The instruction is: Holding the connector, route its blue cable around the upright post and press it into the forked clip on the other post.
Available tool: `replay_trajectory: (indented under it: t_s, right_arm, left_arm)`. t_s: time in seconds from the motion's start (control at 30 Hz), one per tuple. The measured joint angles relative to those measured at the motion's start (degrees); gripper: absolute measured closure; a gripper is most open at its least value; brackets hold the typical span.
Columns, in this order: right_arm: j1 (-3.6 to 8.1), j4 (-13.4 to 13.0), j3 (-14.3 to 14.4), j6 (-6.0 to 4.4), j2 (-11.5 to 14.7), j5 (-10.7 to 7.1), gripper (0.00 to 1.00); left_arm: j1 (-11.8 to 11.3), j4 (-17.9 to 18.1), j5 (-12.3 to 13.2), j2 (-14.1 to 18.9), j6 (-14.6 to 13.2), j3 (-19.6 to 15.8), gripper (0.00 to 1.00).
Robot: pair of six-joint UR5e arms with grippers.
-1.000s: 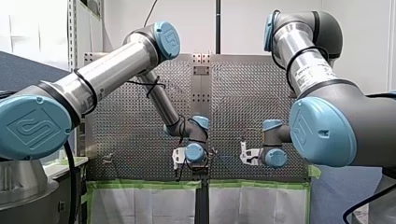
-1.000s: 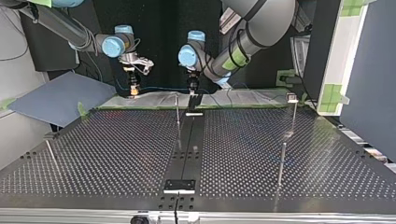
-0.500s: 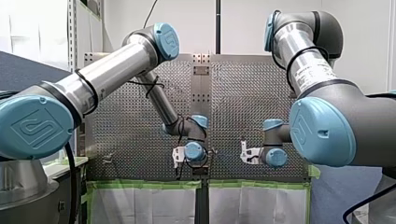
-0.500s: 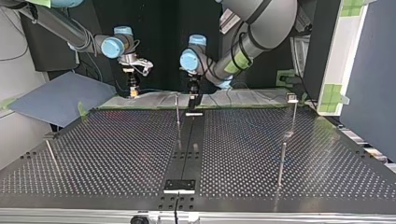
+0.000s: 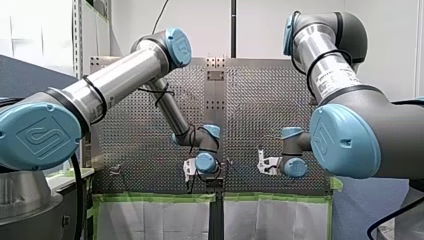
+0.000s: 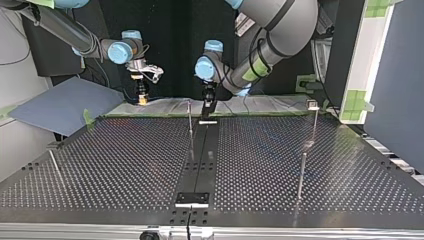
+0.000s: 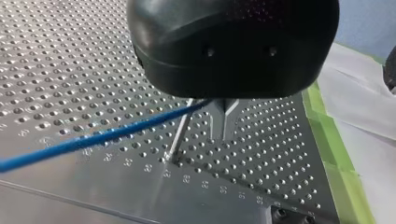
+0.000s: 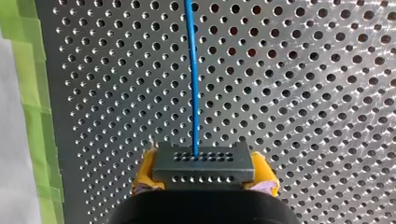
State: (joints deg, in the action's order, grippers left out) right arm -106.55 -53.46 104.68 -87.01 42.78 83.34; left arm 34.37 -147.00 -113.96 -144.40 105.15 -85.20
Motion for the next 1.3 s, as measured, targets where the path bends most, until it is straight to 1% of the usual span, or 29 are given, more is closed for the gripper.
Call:
replay_trajectory:
  t_s: [0.3,0.6,0.77,0.93,1.13,1.2,1.23,1.27,1.3]
  right_arm:
    - [0.28,-0.13,-0.39,-0.24,-0.01,-0.01,1.00]
    - [0.51,0.27,-1.68,-0.61,-0.10,-0.07,1.00]
    - [0.93,0.10,-2.04,-1.10,-0.17,-0.03,1.00]
    - [1.59,-0.05,-2.71,-1.50,-0.26,-0.01,1.00]
    - [2.04,0.22,-4.01,-2.00,-0.39,-0.15,1.00]
    - [2.09,0.51,-4.36,-2.02,-0.40,-0.17,1.00]
    - [2.12,0.68,-4.52,-2.00,-0.41,-0.17,1.00]
    - [2.12,0.77,-4.61,-1.98,-0.43,-0.18,1.00]
    - [2.12,0.83,-4.68,-1.98,-0.43,-0.18,1.00]
  left_arm:
    - [-0.91,-1.06,1.24,-0.12,0.68,1.47,1.00]
    - [-1.57,-2.14,3.01,-1.13,1.23,3.39,1.00]
    - [-1.76,-2.70,3.39,-1.16,1.47,4.40,1.00]
    - [-2.73,-3.43,4.60,-1.16,2.16,6.00,1.00]
    - [-3.95,-3.57,5.82,-1.17,2.44,6.48,1.00]
    - [-4.20,-3.75,6.06,-1.17,2.45,6.49,1.00]
    - [-4.26,-3.83,6.13,-1.17,2.45,6.49,0.96]
    - [-4.31,-3.93,6.17,-1.17,2.43,6.49,0.96]
    - [-4.34,-4.10,6.21,-1.17,2.37,6.50,0.87]
